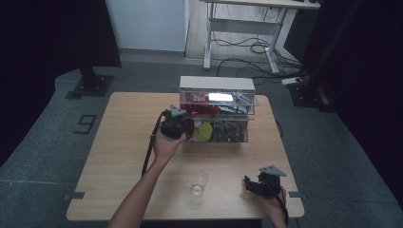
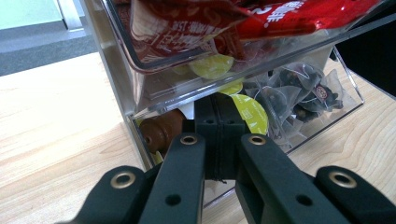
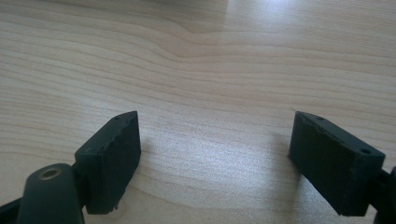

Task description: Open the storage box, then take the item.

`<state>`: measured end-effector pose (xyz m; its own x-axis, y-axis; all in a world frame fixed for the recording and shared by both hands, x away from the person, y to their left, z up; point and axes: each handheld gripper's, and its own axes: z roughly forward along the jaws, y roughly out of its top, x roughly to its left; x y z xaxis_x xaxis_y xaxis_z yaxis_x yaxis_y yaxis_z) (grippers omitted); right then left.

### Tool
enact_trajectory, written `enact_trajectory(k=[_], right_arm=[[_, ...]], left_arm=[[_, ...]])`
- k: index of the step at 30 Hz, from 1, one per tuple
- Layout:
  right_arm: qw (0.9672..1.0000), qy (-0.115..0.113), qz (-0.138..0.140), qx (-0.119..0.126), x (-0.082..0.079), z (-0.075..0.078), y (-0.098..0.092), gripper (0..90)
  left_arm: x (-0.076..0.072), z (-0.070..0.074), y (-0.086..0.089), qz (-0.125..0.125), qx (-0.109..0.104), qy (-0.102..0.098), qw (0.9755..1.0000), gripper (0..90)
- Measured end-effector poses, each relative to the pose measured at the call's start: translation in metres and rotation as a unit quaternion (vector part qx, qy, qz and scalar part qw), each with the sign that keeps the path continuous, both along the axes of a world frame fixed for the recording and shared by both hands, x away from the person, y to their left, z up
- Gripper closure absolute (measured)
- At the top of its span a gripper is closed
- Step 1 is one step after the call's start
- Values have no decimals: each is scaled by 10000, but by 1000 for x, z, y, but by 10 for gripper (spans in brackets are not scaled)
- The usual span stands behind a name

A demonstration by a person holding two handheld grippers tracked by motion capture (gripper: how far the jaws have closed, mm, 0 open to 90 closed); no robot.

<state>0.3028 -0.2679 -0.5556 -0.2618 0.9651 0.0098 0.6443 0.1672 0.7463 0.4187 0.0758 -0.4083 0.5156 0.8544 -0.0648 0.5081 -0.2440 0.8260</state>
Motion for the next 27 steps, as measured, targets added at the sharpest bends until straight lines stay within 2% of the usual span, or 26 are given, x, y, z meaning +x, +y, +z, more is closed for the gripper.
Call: enact_trajectory(k=[9, 18, 22, 27], right_arm=[[10000, -6, -7, -9, 0, 0, 0, 171], [9999, -95, 72, -10, 1, 2, 2, 244], [9996, -242, 130, 55, 1, 8, 3, 261], [9986, -458, 183, 187, 6, 25, 8, 271]], left_arm=[[-1, 1, 1, -22, -8, 7, 10000, 900], [-1, 1, 2, -56, -41, 14, 10000, 900], [0, 1, 2, -77, -15, 14, 10000, 900], [2, 0, 2, -116, -36, 45, 9999, 900]])
